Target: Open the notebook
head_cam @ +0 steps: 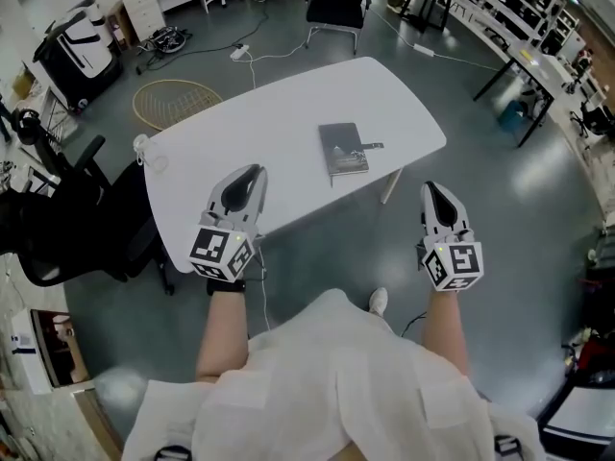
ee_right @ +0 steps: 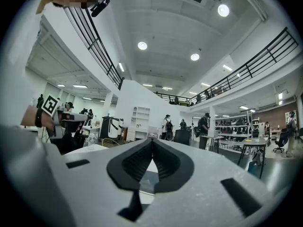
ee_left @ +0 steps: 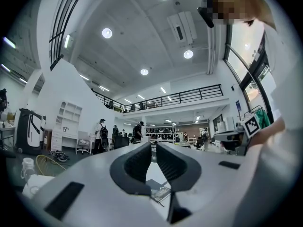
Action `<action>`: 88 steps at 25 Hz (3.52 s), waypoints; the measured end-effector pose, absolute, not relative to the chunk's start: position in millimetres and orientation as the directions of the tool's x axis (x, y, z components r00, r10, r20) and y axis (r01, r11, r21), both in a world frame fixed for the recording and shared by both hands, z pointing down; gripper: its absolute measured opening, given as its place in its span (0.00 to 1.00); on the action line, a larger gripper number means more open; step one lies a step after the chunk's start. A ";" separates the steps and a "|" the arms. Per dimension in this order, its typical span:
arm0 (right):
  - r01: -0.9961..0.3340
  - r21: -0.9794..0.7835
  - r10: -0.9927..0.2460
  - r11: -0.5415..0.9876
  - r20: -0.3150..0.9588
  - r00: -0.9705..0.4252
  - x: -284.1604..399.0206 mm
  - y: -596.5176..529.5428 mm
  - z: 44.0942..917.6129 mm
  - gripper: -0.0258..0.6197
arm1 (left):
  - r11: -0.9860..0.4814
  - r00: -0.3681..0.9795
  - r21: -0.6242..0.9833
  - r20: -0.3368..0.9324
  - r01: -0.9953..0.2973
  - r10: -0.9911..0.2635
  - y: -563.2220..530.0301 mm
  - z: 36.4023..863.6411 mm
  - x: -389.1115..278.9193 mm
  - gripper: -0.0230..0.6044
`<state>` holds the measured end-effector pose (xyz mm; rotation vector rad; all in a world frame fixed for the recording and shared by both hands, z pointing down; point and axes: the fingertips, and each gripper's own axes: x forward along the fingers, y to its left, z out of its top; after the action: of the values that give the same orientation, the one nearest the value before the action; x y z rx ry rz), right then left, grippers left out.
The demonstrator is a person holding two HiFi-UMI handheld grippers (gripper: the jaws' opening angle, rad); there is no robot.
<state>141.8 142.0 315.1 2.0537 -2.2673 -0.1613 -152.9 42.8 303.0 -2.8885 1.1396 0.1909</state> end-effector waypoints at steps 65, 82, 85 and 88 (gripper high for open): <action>-0.921 0.091 -0.873 0.378 0.367 -0.322 210.1 -168.7 524.9 0.22 | -0.760 0.769 0.124 0.037 -0.638 -0.639 -195.7 452.3 21.6 0.09; -0.938 0.007 -0.807 0.348 0.511 -0.296 201.8 -198.6 615.9 0.23 | -0.789 0.800 0.137 0.107 -0.599 -0.590 -218.4 496.1 49.7 0.09; -0.943 -0.014 -0.794 0.331 0.537 -0.286 203.2 -204.2 632.4 0.23 | -0.787 0.800 0.143 0.115 -0.600 -0.589 -223.6 505.6 50.1 0.09; -0.948 -0.030 -0.774 0.316 0.570 -0.276 205.7 -210.7 650.6 0.23 | -0.787 0.801 0.151 0.121 -0.598 -0.586 -229.9 516.0 54.5 0.09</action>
<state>205.7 -210.7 650.6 1.5217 -2.1324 0.5112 54.5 -229.9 516.0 -3.1535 1.0460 -0.1128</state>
